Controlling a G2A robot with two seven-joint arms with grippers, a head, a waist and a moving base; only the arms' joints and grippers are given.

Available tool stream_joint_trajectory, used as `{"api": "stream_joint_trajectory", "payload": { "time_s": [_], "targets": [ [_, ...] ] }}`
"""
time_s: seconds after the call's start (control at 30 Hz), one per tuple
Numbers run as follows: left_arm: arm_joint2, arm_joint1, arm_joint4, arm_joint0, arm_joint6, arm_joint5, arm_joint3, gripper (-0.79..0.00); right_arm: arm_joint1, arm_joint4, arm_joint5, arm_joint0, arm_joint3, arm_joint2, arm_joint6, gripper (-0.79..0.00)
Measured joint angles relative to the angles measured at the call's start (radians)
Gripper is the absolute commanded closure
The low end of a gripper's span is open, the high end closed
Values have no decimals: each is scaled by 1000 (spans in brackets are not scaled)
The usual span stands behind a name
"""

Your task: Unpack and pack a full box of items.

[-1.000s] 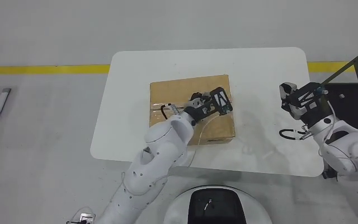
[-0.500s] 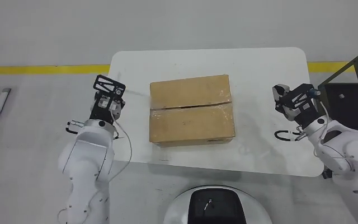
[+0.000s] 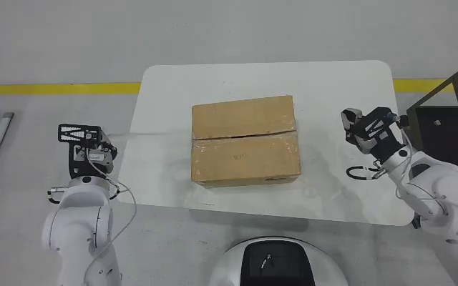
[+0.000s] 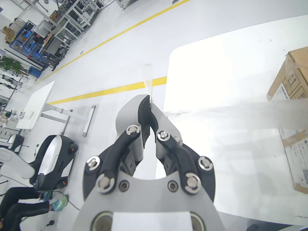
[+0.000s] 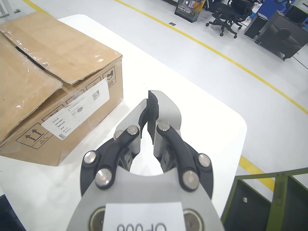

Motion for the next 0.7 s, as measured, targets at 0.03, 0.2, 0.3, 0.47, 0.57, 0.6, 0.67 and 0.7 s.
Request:
{"api": "stream_joint_trajectory", "payload": {
  "time_s": [0.03,0.2,0.3,0.47,0.57,0.6,0.67,0.7],
  "targets": [
    [-2,0,-10,-4,4,0,8,-785,0,0,-1,0,0,1,1,0],
    [-30,6,-10,-21,-6,17,35,-785,1,-1,-8,-1,2,9,5,0],
    [-45,9,-30,-24,-21,8,39,-785,1,1,-8,-2,3,12,7,0],
    [-57,11,-75,-16,-21,12,30,-785,1,7,-8,3,2,8,13,0],
    [-76,12,-100,-7,-24,33,23,-785,0,13,-8,10,1,2,16,0],
    [-86,12,-113,-4,-22,46,21,-785,-2,27,-7,13,2,-1,12,0],
    [-97,12,-140,0,-18,65,15,-785,-7,94,8,19,11,-3,6,0],
    [-102,12,-159,4,-12,73,10,-785,-9,157,12,32,7,-4,18,0]
  ]
}}
